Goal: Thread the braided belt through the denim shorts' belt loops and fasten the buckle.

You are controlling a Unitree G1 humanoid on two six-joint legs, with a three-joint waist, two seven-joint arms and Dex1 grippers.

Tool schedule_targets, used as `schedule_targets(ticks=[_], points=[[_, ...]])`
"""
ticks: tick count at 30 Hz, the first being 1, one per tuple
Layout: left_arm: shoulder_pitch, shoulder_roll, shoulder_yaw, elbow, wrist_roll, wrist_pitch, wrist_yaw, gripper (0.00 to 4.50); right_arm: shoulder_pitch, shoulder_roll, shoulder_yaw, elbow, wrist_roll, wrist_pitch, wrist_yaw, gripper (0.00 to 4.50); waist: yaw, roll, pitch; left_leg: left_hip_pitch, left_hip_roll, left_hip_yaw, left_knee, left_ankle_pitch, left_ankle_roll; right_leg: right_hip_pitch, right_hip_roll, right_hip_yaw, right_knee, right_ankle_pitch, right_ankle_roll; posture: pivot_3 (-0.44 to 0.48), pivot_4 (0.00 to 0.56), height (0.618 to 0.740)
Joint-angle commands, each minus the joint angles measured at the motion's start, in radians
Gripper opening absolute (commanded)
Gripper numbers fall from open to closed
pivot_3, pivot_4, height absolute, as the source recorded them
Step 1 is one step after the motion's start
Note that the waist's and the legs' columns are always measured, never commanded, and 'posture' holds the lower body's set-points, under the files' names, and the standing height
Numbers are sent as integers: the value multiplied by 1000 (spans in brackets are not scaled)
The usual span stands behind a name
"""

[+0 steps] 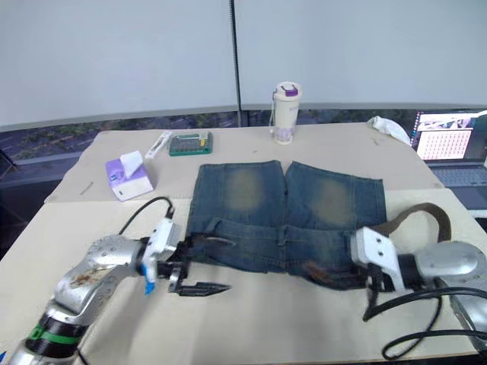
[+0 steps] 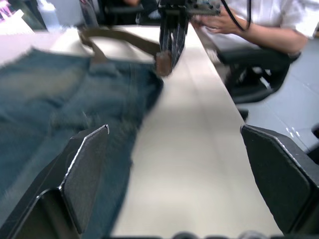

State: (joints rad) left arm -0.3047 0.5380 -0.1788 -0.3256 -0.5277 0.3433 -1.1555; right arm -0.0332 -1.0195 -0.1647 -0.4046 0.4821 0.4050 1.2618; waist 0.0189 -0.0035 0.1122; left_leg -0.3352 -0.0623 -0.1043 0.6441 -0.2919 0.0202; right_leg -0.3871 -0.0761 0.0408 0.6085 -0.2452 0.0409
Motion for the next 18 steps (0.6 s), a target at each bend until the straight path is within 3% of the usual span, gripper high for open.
schedule_targets(ticks=[1,7,10,18], points=[[-90,-112,-44,34,-45,80,69,4500,-105,32,35,-42,42,35,-39,37,3,-1,0,0,-1,0,1,0,0,0,0,0,0,0,0,0,150,740],[-159,-225,-91,120,-38,85,56,4500,-221,70,82,-59,50,64,-71,37,-3,-1,0,0,0,0,1,1,-1,-1,0,0,1,0,0,0,150,740],[-171,-261,-92,146,-44,76,45,3776,-223,73,85,-70,51,71,-74,0,-2,-1,0,0,0,0,1,1,-1,-1,0,0,1,0,0,0,150,740],[-171,-297,-98,178,-33,56,23,1137,-195,66,73,-111,69,89,-92,0,-3,-1,0,0,0,0,1,1,-1,-1,0,0,1,0,0,0,150,740]])
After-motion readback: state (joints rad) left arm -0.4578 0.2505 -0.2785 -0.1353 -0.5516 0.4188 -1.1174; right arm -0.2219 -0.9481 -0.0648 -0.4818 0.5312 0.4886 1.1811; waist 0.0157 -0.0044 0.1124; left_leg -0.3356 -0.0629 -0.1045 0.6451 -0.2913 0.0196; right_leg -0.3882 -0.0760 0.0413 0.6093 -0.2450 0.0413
